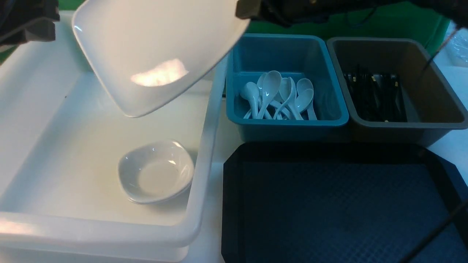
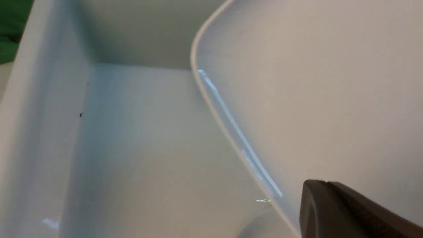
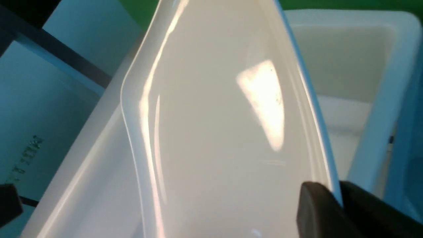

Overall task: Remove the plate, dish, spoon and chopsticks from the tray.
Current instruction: Use the right arm to put the plate into the large storage box on the left

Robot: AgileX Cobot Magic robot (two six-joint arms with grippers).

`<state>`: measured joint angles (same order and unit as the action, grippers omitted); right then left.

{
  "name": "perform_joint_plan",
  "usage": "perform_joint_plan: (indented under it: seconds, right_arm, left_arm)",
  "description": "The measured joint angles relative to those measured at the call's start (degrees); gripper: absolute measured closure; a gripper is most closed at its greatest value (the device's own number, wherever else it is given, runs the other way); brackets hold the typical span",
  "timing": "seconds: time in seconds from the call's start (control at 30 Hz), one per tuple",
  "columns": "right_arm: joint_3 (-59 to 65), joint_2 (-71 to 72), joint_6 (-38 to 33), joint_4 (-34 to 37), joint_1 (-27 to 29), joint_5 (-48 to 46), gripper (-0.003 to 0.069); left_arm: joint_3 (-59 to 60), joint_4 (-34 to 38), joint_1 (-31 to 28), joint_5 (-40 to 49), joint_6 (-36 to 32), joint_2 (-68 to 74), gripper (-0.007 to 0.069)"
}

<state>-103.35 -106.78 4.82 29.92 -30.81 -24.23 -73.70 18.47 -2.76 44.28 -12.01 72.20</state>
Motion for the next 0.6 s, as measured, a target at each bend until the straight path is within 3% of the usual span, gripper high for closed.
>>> perform_joint_plan:
  seconds: [0.3, 0.6]
  right_arm:
    - [-2.10, -11.11, 13.13, 0.19, -4.39, 13.90, 0.0598]
    - [-2.10, -17.37, 19.23, 0.32, -7.13, 20.99, 0.0598]
  left_arm:
    - [0.00, -0.48, 0.00, -0.96, 0.00, 0.00, 0.0622]
    - [0.00, -0.72, 0.00, -0.96, 0.00, 0.00, 0.0622]
